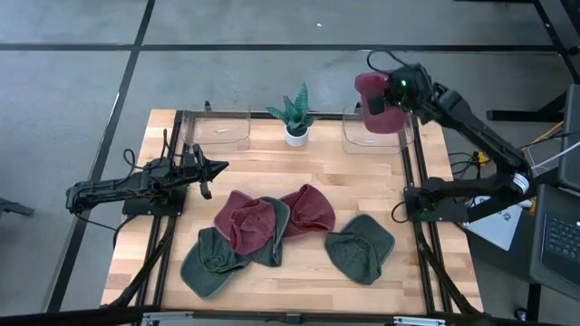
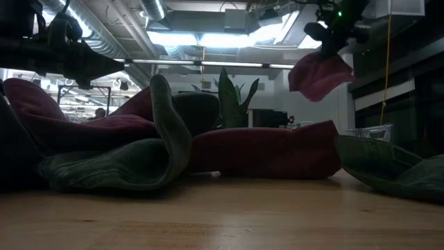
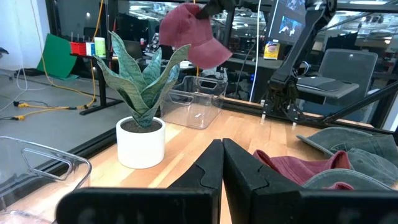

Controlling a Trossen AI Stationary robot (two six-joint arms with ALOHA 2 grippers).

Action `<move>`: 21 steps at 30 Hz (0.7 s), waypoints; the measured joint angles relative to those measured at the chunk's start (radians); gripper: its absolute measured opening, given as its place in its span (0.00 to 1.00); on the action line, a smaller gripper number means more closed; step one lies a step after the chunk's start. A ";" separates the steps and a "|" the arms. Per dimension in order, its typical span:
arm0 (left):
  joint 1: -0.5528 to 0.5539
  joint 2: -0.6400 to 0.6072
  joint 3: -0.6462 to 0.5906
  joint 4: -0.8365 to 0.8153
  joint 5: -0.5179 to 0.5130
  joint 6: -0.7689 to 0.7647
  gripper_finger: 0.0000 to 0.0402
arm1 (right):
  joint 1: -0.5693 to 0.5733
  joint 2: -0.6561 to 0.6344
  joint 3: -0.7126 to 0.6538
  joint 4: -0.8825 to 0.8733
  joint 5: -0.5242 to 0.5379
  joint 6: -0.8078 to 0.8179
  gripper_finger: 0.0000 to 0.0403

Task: Pick & Place hat
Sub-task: Put the middle bottom red cap into the right transparent bin

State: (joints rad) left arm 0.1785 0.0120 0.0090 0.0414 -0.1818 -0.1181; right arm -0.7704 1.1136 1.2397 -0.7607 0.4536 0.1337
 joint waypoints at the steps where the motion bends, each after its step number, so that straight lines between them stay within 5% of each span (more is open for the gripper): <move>1: 0.000 0.000 0.000 0.000 0.000 0.000 0.01 | 0.000 -0.025 -0.052 0.056 -0.002 -0.024 0.02; 10: 0.000 0.000 0.000 0.000 0.000 0.000 0.01 | 0.000 -0.190 -0.463 0.582 -0.062 -0.167 0.02; 21: 0.000 0.000 0.000 0.000 0.000 0.000 0.01 | -0.018 -0.219 -0.727 0.980 -0.052 -0.257 0.02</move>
State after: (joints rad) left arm 0.1783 0.0120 0.0090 0.0415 -0.1818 -0.1181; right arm -0.7883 0.8944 0.5123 0.2190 0.4016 -0.1229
